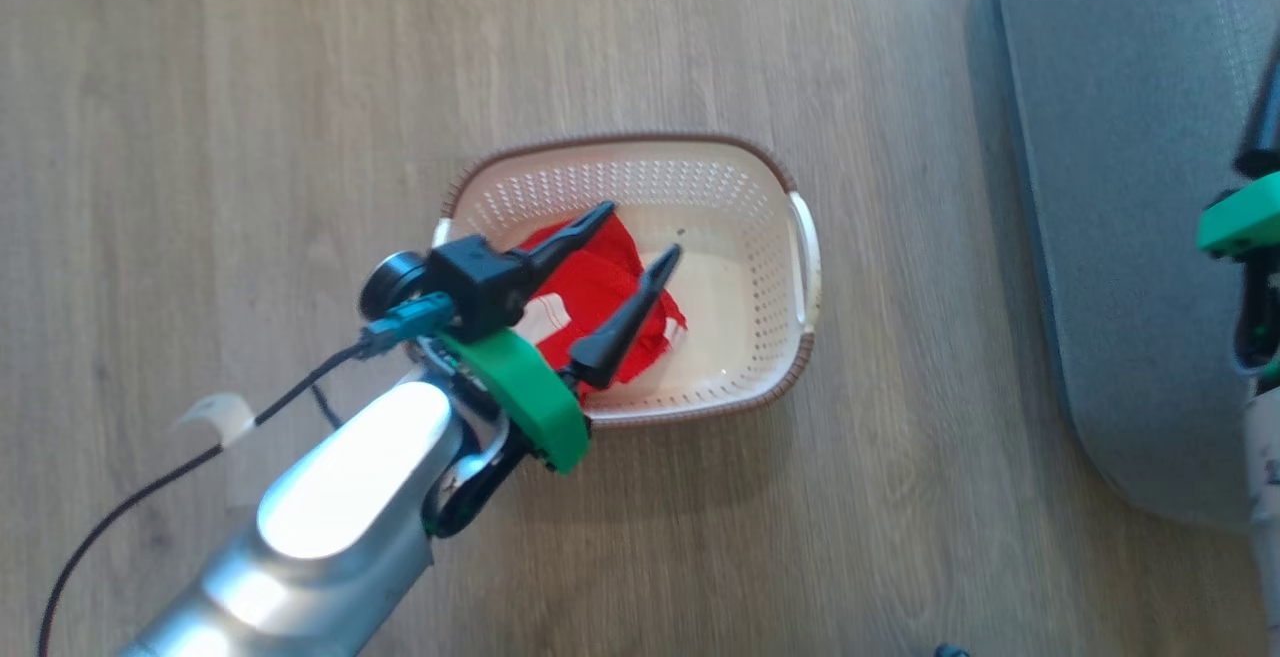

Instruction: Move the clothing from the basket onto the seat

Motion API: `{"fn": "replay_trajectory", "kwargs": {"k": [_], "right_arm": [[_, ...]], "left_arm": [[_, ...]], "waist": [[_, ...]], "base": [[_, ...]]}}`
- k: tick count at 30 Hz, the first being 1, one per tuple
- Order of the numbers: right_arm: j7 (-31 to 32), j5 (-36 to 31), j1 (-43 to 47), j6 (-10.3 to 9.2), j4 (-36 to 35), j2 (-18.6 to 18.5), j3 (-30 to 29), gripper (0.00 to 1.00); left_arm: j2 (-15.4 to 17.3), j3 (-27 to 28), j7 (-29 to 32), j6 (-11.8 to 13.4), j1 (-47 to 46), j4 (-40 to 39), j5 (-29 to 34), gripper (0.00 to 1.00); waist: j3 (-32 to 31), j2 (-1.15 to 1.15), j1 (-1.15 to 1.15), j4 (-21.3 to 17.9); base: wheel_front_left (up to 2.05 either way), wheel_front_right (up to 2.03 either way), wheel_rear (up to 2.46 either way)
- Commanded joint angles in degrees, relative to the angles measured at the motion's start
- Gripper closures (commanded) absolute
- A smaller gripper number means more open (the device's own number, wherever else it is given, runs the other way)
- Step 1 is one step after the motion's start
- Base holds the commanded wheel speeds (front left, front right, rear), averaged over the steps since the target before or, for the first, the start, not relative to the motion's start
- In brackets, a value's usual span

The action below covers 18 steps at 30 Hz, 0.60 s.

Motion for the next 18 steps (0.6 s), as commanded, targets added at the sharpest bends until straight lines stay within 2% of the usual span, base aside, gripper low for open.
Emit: {"fn": "replay_trajectory", "kwargs": {"k": [1,11,18], "right_arm": [[-0.4,-0.6,1.4,0.40,-2.5,-0.3,2.0,0.00],[-0.4,2.7,3.0,0.40,-7.0,1.8,11.1,0.00],[-0.4,4.6,3.8,0.40,-7.5,3.1,14.3,0.00]], "left_arm": [[0.1,3.6,-0.3,0.0,0.5,-0.8,0.6,0.00],[-2.5,20.4,-0.3,0.0,7.8,0.5,6.3,0.00],[-4.3,30.0,-0.3,0.0,11.3,0.2,11.0,0.00]], "waist": [[-2.3,0.00,0.00,1.9],[-8.1,0.00,0.00,6.1],[-10.9,0.00,0.00,8.4]], "base": [[0.00,0.00,0.00],[0.00,0.00,0.00],[0.00,0.00,0.00]]}}
